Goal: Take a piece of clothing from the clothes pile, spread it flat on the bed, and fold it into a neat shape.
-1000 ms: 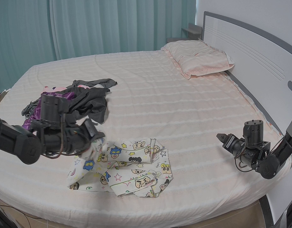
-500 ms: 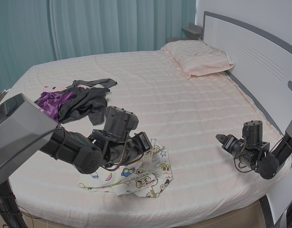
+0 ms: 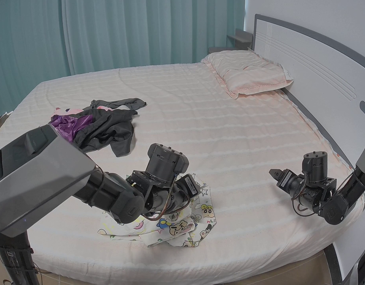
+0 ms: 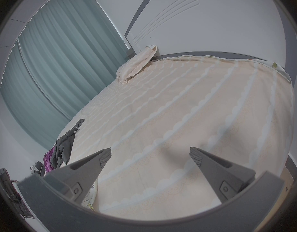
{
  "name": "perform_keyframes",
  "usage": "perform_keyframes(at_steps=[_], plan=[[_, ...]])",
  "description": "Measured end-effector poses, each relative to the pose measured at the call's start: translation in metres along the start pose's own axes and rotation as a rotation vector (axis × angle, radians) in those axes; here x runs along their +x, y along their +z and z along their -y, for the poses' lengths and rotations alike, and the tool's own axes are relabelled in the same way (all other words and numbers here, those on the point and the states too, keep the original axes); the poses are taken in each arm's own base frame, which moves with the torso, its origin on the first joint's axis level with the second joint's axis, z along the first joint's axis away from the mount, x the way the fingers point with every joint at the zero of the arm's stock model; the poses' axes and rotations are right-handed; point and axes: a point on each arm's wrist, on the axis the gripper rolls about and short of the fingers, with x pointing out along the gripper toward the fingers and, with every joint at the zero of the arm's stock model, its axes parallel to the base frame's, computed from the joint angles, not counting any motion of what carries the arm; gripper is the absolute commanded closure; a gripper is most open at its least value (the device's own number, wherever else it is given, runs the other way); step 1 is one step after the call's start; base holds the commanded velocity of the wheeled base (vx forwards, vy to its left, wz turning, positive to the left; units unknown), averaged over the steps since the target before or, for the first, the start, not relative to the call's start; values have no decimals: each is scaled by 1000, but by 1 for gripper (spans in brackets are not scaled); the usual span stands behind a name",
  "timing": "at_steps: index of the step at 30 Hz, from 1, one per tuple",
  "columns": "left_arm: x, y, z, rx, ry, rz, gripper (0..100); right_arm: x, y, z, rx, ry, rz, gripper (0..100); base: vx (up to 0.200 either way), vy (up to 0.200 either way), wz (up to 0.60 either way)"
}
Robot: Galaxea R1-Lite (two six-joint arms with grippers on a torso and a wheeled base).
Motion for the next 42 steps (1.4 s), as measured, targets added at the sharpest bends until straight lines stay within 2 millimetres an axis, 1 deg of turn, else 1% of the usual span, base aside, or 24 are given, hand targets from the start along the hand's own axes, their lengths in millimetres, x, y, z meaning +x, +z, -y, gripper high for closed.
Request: perform_keyframes(at_steps=[5,7,9,13,17,20,25,31,38,42], plan=[[-1,3,3,-46,-10,2,0,0,-1,0,-2,1,-5,0,0,0,0],[-5,4,3,-58,-7,0,0,0,-1,0,-2,1,-5,0,0,0,0],[-13,7,6,-70,-12,1,0,0,-1,0,-3,1,-6,0,0,0,0],[-38,15,12,-97,-35,6,0,0,-1,0,-3,1,-7,0,0,0,0],[-74,25,12,-131,-99,-19,0,0,-2,0,-5,2,-9,0,0,0,0],[-94,25,1,-150,-112,-51,0,-1,-3,-2,-7,6,-12,0,0,0,0],[-114,26,-22,-193,-94,-81,0,-2,-7,-4,-14,13,-22,0,0,0,0],[-124,22,-47,-238,-86,-139,0,-5,-9,-5,-16,24,-28,0,0,0,0],[-132,19,-73,-319,-104,-150,0,-13,-11,-14,-12,103,4,0,-200,0,0],[-134,18,-83,-363,-105,-149,0,-18,-16,-15,-23,122,1,0,0,0,0]])
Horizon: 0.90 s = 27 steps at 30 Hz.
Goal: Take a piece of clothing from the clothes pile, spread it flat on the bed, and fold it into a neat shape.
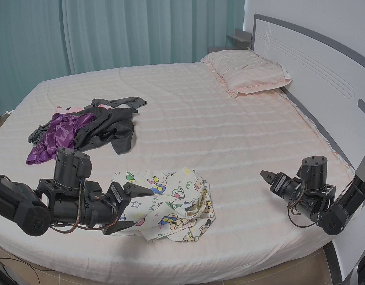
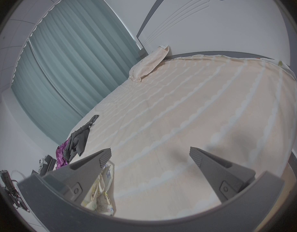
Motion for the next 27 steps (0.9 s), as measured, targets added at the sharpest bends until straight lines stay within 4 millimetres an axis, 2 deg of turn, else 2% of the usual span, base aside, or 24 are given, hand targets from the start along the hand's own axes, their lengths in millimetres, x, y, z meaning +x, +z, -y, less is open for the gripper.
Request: perform_keyframes(at_steps=[14,27], plan=[[-6,14,-5,-65,-3,47,0,0,-6,0,-1,17,-35,0,0,0,0],[-12,28,-16,-105,-26,30,0,0,-3,-1,8,25,-25,0,0,200,0]])
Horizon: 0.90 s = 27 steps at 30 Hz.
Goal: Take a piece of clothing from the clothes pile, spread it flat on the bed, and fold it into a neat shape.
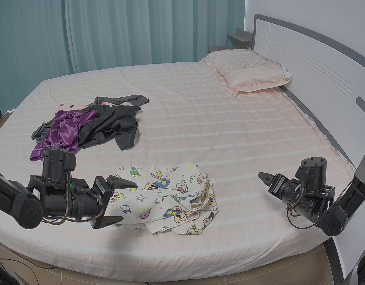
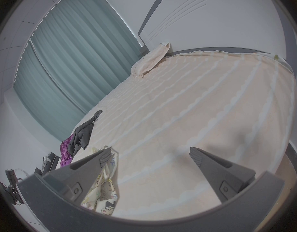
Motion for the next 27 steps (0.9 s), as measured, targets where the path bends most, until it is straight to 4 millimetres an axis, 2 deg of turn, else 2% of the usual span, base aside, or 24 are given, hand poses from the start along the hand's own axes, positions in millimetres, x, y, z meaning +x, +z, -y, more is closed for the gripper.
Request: perform_keyframes(at_steps=[8,15,27], plan=[[0,4,-3,-12,4,7,0,-3,3,-3,6,31,15,0,0,200,0],[2,5,-5,-17,15,5,0,-12,-8,-8,-17,91,-56,0,0,0,0],[7,4,-8,-16,30,-6,0,-36,-34,-31,-79,218,-165,0,0,0,0]])
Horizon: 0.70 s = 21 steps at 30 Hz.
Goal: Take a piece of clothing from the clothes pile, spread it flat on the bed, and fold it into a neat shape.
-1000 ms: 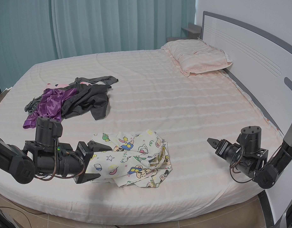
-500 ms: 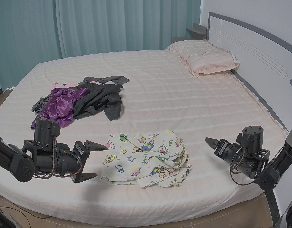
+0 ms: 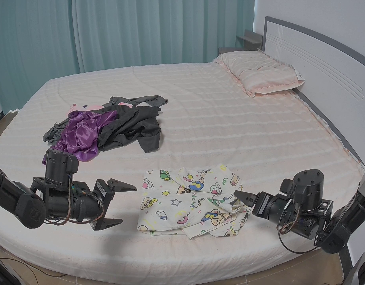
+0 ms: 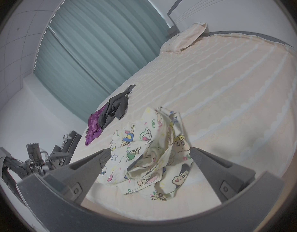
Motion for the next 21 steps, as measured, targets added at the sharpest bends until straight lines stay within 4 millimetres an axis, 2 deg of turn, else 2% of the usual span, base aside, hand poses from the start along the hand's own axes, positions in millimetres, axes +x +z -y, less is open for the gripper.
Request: perform_keyframes(at_steps=[7,15,16,21], plan=[[2,0,-1,12,-21,5,0,6,-17,-11,-95,32,-56,0,0,0,0],[3,-2,-5,16,-27,6,0,24,-29,-16,-219,30,-84,0,0,0,0],[3,-2,-5,15,-27,5,0,26,-29,-16,-228,28,-86,100,0,0,0],[3,-2,-6,14,-24,4,0,33,-28,-10,-254,0,-85,100,0,0,0]])
